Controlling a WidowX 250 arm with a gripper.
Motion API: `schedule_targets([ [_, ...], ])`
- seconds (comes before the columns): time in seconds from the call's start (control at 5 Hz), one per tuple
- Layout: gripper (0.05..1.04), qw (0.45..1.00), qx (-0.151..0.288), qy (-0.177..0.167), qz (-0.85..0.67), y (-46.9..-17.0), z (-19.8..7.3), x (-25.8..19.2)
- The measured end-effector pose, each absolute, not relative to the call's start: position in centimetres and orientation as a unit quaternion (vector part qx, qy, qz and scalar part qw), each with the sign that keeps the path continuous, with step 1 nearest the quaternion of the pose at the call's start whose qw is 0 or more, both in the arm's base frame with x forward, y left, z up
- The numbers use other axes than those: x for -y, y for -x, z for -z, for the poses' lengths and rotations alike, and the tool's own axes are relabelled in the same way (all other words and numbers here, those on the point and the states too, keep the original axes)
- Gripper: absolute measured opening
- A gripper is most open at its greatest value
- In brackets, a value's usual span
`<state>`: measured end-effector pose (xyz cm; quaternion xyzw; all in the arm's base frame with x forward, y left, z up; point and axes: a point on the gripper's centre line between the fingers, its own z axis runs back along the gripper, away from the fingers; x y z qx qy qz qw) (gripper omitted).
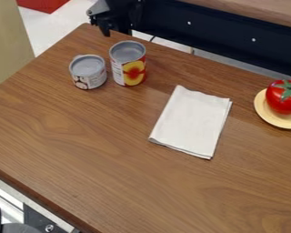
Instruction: Moved the object from the upper right corner of the table to the lower right corner
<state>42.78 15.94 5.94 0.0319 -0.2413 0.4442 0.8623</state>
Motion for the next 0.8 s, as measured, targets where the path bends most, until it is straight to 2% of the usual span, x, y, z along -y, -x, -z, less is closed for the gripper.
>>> schedule_targets([
  [0.2,0.996,0.859,0.238,-0.078,-0.446,-43.3,-5.2,-16.8],
  [0.6,0.996,0.864,0.225,-0.077,-0.445,-42.6,-3.4,-16.3],
  [0.8,0.996,0.888,0.180,-0.071,-0.417,-40.7,-1.8,-15.0],
])
